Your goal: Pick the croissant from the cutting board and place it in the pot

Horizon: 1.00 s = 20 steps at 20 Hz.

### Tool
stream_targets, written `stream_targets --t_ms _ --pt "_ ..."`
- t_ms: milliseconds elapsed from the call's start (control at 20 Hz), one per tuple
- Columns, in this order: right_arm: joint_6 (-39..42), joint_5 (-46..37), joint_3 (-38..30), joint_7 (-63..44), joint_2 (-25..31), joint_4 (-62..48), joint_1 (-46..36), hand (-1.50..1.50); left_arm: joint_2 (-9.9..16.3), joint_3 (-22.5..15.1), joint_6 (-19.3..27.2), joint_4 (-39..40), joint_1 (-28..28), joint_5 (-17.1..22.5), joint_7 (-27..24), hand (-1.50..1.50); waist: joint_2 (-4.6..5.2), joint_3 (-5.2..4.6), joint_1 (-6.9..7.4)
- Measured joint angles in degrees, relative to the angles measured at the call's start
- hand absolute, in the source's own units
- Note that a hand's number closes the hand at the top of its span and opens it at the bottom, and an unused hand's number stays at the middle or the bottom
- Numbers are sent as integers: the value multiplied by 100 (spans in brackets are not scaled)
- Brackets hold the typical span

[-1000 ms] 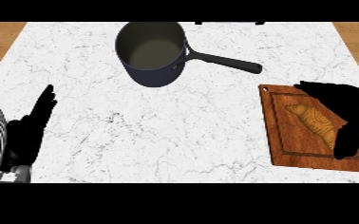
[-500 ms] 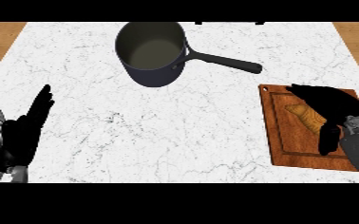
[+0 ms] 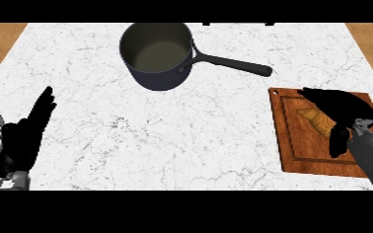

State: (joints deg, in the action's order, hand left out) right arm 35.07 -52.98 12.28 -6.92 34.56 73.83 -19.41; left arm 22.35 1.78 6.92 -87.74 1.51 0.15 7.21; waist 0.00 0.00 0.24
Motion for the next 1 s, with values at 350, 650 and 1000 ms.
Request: stream_targets --t_ms 350,650,1000 --pt "-257 -470 28 537 -69 -310 12 150 -132 159 -152 -59 39 -150 26 0 -14 -19 0" --pt "-396 -752 -76 935 -150 -401 -32 150 -315 242 -210 26 -31 -307 1 0 -22 -25 -1" --pt "-54 -846 153 41 -1473 172 -210 150 -406 238 -291 -65 4 -408 40 0 -50 -46 54"
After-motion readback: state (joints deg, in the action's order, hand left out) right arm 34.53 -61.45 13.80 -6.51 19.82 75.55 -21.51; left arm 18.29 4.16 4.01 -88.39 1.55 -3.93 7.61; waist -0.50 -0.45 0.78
